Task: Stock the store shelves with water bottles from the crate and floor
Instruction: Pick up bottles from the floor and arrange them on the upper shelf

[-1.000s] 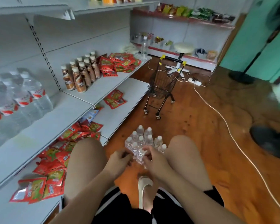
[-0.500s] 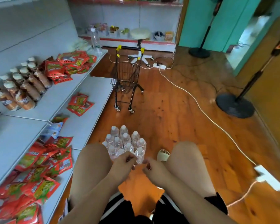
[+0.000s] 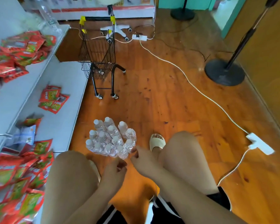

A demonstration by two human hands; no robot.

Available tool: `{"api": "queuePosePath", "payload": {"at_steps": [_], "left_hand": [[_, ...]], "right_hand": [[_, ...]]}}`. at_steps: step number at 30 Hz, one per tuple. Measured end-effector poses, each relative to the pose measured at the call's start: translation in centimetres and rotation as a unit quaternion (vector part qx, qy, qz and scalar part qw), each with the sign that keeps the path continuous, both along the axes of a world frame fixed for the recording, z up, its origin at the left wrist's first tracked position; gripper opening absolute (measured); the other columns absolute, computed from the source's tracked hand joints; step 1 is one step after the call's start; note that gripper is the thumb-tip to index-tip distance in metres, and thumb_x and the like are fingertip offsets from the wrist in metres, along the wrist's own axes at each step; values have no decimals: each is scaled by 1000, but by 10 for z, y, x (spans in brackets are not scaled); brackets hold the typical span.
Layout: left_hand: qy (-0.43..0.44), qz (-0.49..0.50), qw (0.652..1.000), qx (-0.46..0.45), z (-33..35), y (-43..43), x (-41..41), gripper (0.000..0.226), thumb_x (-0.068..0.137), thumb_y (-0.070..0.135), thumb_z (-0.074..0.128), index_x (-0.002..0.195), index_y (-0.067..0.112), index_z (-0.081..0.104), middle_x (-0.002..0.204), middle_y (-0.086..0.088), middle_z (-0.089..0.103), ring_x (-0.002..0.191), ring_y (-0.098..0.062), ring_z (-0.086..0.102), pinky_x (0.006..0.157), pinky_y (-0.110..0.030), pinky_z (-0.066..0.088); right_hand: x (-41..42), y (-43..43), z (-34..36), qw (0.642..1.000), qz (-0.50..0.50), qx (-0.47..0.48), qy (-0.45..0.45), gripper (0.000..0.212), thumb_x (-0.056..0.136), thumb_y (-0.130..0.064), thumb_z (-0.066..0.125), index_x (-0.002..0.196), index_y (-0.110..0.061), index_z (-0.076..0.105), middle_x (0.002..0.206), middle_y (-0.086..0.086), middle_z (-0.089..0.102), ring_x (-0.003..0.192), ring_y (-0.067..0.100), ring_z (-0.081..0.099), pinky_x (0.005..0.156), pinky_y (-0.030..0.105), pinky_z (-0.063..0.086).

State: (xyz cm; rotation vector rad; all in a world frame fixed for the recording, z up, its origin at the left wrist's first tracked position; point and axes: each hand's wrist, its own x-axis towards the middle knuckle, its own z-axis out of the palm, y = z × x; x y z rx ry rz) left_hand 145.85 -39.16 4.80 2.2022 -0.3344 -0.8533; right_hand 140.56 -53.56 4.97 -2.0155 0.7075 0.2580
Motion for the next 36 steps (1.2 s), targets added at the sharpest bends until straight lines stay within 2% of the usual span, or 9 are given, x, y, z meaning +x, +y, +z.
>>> {"api": "queuePosePath", "payload": {"at_steps": [6, 11, 15, 17, 18, 20, 26, 31, 36], "left_hand": [[-29, 0, 1000, 9, -11, -39, 72, 12, 97, 18, 52, 90, 18, 62, 85, -6, 69, 80, -28, 67, 77, -54, 53], [52, 57, 994, 73, -67, -49, 108, 14, 97, 23, 50, 88, 15, 58, 84, -13, 69, 76, -31, 69, 66, -44, 56], [114, 72, 979, 154, -124, -31, 103, 17, 95, 21, 55, 83, 9, 55, 89, -20, 66, 65, -27, 52, 57, -38, 39], [104, 37, 978, 175, -141, -31, 107, 15, 96, 21, 57, 102, 9, 63, 108, -15, 61, 80, -27, 54, 66, -35, 39], [89, 18, 980, 177, -147, -34, 112, 25, 98, 22, 56, 118, 9, 63, 123, -12, 58, 94, -27, 58, 73, -33, 41], [81, 2, 981, 177, -157, -40, 122, 38, 99, 22, 55, 135, 11, 57, 141, -8, 50, 113, -28, 59, 81, -32, 44], [128, -6, 983, 134, -177, -40, 125, 50, 100, 19, 54, 149, 14, 42, 154, -8, 39, 132, -26, 50, 103, -33, 42], [147, 28, 984, 100, -172, -42, 121, 49, 101, 19, 53, 149, 14, 43, 154, -4, 40, 131, -23, 51, 95, -26, 41], [125, -18, 988, 88, -150, -39, 116, 45, 100, 19, 53, 145, 15, 47, 148, -5, 47, 127, -23, 53, 100, -31, 44]], "right_hand": [[89, -21, -13, 1000, 16, -8, 14, 12, 97, -23, 53, 103, -18, 62, 91, 0, 65, 84, 22, 62, 65, 32, 45], [137, -48, -69, 995, 14, -47, 87, 18, 95, -18, 51, 98, -6, 65, 102, 12, 68, 96, 32, 62, 75, 34, 48], [148, -52, -138, 979, 87, -67, 169, 23, 94, -10, 51, 72, -13, 45, 78, 7, 50, 69, 18, 49, 57, 26, 32], [157, -51, -166, 975, 110, -85, 176, 10, 95, -13, 51, 103, -11, 57, 106, 12, 58, 93, 26, 58, 71, 28, 43], [162, -50, -179, 967, 134, -110, 187, 31, 96, -14, 52, 127, -9, 52, 129, 18, 53, 112, 34, 56, 83, 34, 46], [164, -44, -197, 952, 184, -154, 188, 47, 101, -17, 51, 146, -6, 39, 147, 22, 40, 128, 40, 48, 95, 41, 45], [155, -43, -235, 909, 282, -238, 194, 40, 95, -2, 42, 134, -9, 47, 128, 15, 53, 110, 35, 59, 72, 41, 45], [158, -42, -218, 910, 283, -238, 189, 35, 99, -6, 48, 133, -13, 49, 126, 13, 58, 113, 30, 60, 78, 35, 47], [156, -41, -169, 941, 179, -222, 181, 34, 100, -33, 47, 128, -17, 59, 127, 8, 64, 116, 29, 62, 84, 36, 49]]}}
